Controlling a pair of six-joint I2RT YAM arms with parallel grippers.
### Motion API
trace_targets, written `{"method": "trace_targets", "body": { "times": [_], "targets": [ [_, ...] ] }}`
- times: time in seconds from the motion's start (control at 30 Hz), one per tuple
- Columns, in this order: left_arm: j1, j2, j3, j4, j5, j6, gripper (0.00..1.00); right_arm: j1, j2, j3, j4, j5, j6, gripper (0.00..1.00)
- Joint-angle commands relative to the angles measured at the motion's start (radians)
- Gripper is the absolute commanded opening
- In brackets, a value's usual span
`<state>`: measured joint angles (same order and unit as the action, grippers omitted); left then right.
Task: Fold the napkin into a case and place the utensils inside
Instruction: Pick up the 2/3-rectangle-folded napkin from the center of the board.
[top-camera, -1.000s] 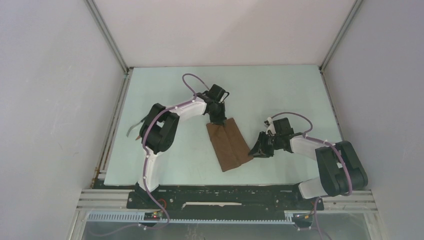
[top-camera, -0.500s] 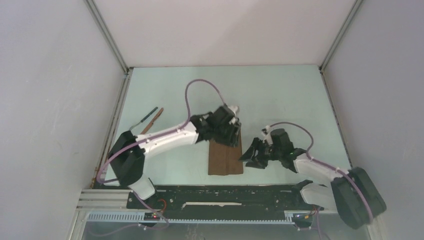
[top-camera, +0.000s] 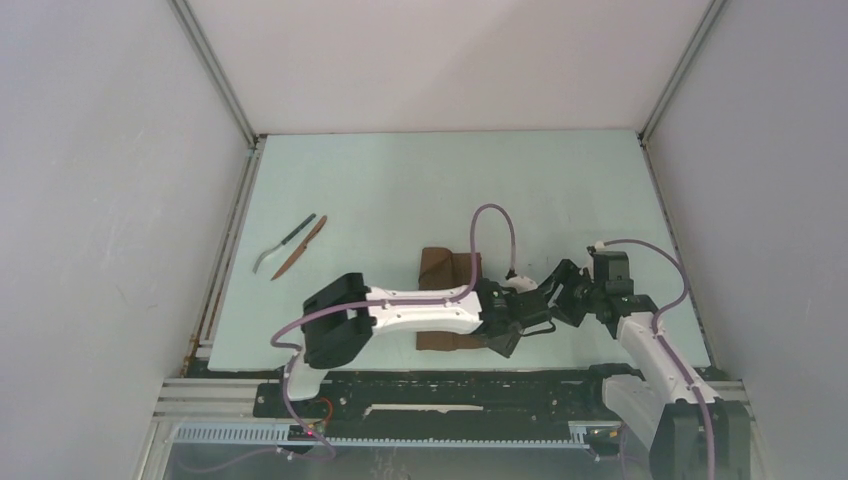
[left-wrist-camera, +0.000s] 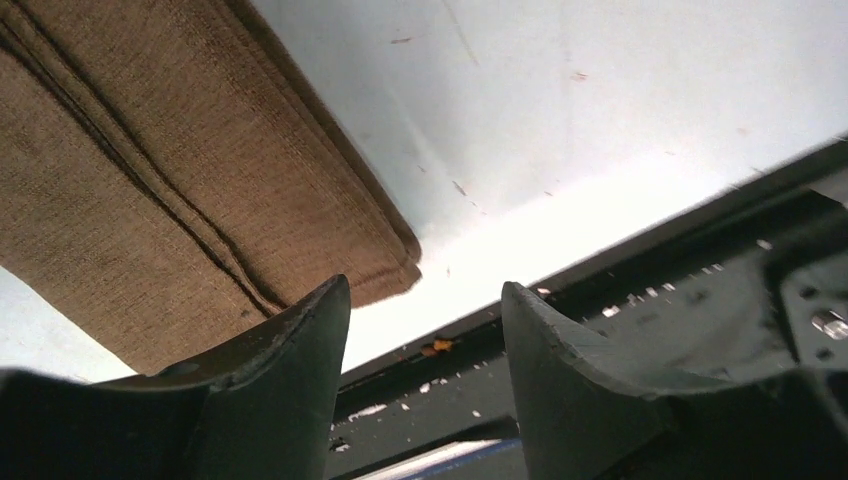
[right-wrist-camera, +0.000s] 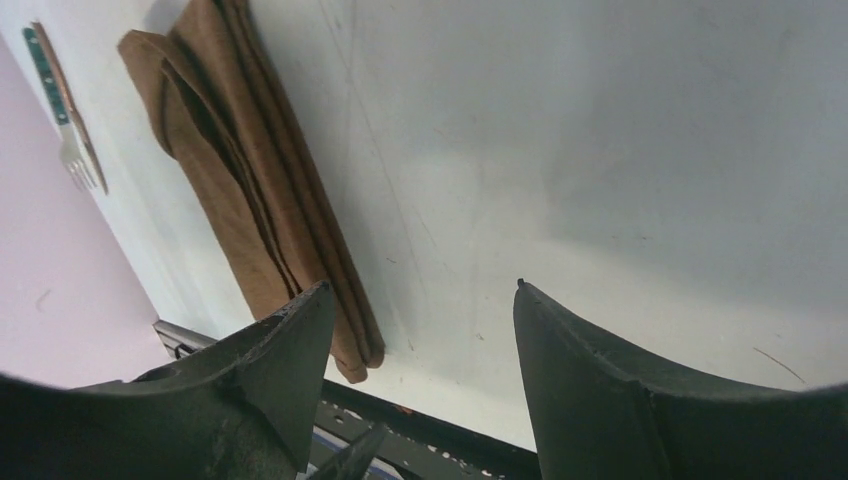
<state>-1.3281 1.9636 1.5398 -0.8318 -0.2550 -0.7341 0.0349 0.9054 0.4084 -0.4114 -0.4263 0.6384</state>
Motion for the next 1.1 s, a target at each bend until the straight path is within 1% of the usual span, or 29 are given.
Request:
{"method": "trace_targets", "body": {
  "times": [0.0,0.07,0.23,0.33,0.47,0.6,0.7,0.8,0.87,0.93,0.97,1.07],
  "targets": [
    [0.006,0.071,0.093,-0.135,-0.063,-0.055,0.62,-0.010,0.013,0.017,-0.026,0.038,-0.046,0.74],
    [0.006,0.101,0.131,-0.157,-0.058,-0.051,0.59,-0.011,0.032,0.017,-0.025,0.073,-0.035,0.74],
    [0.007,0.159,0.176,-0.184,-0.064,-0.045,0.59,-0.013,0.096,0.017,-0.020,0.079,-0.033,0.74],
    [0.009,0.195,0.198,-0.199,-0.063,-0.045,0.55,-0.013,0.096,0.017,-0.017,0.068,-0.036,0.73],
    [0.008,0.204,0.196,-0.206,-0.080,-0.056,0.50,-0.013,0.070,0.017,-0.014,0.077,-0.038,0.73],
    [0.011,0.212,0.186,-0.203,-0.080,-0.055,0.49,-0.015,0.074,0.017,-0.004,0.073,-0.045,0.74],
    [0.018,0.215,0.176,-0.198,-0.084,-0.048,0.40,-0.014,0.093,0.017,0.008,0.052,-0.049,0.74],
    [0.021,0.201,0.156,-0.186,-0.101,-0.047,0.25,-0.018,0.095,0.017,0.022,0.012,-0.061,0.76],
    [0.022,0.162,0.126,-0.172,-0.116,-0.053,0.13,-0.026,0.088,0.011,0.052,-0.045,-0.078,0.81],
    [0.022,0.068,0.042,-0.101,-0.109,-0.061,0.04,-0.027,0.094,-0.007,0.120,-0.118,-0.089,0.91],
    [0.026,-0.008,-0.001,-0.061,-0.100,-0.065,0.01,-0.054,0.114,-0.013,0.161,-0.174,-0.092,0.93],
    [0.055,-0.144,-0.127,0.061,-0.032,-0.062,0.00,-0.053,0.207,-0.013,0.319,-0.310,-0.076,0.96]
  ]
}}
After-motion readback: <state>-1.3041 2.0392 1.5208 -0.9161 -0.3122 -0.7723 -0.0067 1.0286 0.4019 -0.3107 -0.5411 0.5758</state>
